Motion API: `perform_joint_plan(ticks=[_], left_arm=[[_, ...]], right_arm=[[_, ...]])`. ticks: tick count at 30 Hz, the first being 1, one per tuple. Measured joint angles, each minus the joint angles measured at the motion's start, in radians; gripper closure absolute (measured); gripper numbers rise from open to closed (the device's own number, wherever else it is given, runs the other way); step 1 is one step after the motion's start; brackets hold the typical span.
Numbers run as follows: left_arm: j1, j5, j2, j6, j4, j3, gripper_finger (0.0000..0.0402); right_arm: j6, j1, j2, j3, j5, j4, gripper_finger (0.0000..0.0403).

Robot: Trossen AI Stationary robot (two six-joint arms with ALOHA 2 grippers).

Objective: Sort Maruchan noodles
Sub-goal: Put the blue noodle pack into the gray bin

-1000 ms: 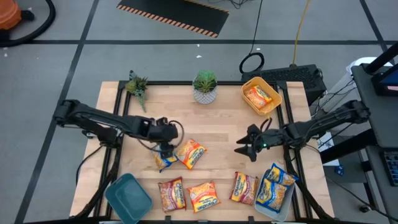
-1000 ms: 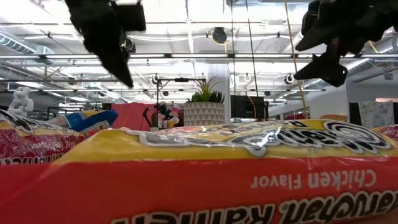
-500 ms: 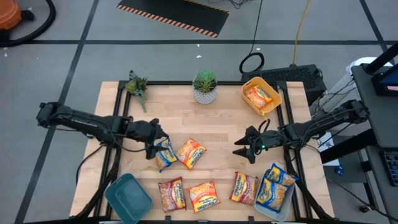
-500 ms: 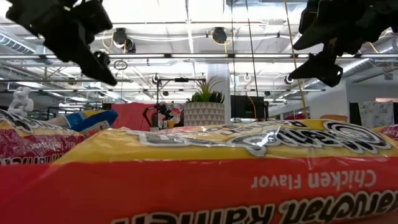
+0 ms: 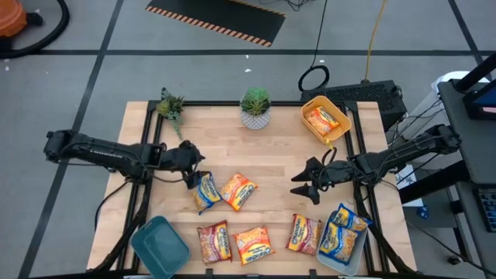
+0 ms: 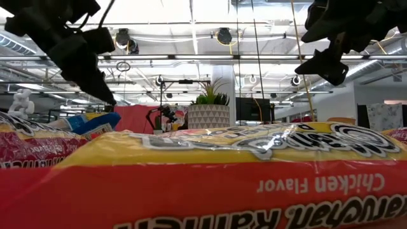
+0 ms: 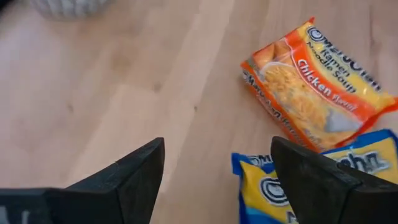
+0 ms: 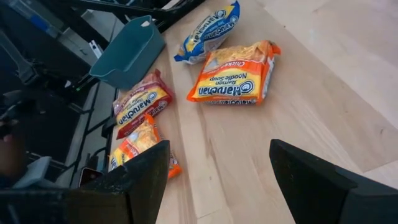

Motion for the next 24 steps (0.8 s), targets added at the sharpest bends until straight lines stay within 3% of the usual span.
perform_joint_plan(ticks=[5,11,19,24], left_arm=[[0.061,0.117,0.018,-0.048,-0.033,-0.012,0.0103],[0.095,0.243,0.038,-0.021,0.091,-0.086,0.0103],[0.149,0.365,0.038,-0.054,0.208,-0.127,0.0103],[0.180,0.371,0.058,-0.075,0.223,-0.136,0.0103]], right_arm=[[-0.014,0.000,0.000,0.000,0.000,0.000,0.0135],[-0.017,0.000,0.000,0.000,-0.002,0.000,0.0135],[-0.017,0.000,0.000,0.000,-0.002,0.000,0.0135],[-0.016,0.000,0.000,0.000,-0.002,0.000,0.0135]])
